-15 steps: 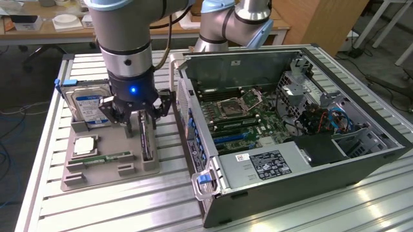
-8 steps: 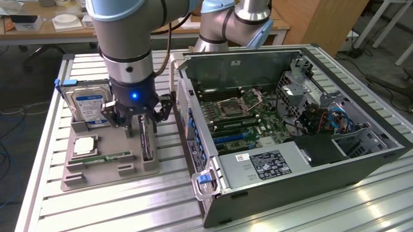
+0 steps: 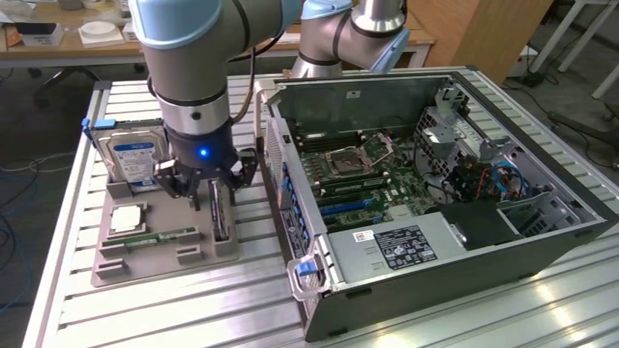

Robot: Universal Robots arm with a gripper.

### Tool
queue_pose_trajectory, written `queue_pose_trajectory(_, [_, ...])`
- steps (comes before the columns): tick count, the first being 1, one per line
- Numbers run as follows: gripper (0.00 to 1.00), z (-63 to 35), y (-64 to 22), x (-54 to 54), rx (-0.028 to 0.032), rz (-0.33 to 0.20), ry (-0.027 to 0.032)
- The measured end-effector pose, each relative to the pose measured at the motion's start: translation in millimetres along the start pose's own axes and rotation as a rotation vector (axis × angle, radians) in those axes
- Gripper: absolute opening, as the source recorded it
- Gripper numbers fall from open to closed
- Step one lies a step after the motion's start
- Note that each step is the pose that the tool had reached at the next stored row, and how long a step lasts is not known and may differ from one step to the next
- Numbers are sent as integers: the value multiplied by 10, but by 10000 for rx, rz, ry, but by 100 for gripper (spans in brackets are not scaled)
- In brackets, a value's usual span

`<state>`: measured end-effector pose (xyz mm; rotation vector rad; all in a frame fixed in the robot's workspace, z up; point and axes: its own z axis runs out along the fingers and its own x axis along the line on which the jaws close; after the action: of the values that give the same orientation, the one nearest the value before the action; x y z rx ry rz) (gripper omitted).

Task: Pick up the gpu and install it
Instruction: 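Pick up the gpu and move the gpu toward the slot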

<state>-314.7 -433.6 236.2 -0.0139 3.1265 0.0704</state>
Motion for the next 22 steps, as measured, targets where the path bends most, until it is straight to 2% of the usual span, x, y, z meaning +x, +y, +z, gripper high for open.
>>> queue_pose_trajectory(2, [59, 7, 3, 0, 33, -1, 6])
queue_pose_trajectory(9, [59, 10, 8, -2, 35, 0, 5])
queue_pose_trajectory(15, [59, 19, 123, -15, 58, 0, 6])
queue_pose_trajectory(22, [59, 59, 135, -15, 58, 6, 6])
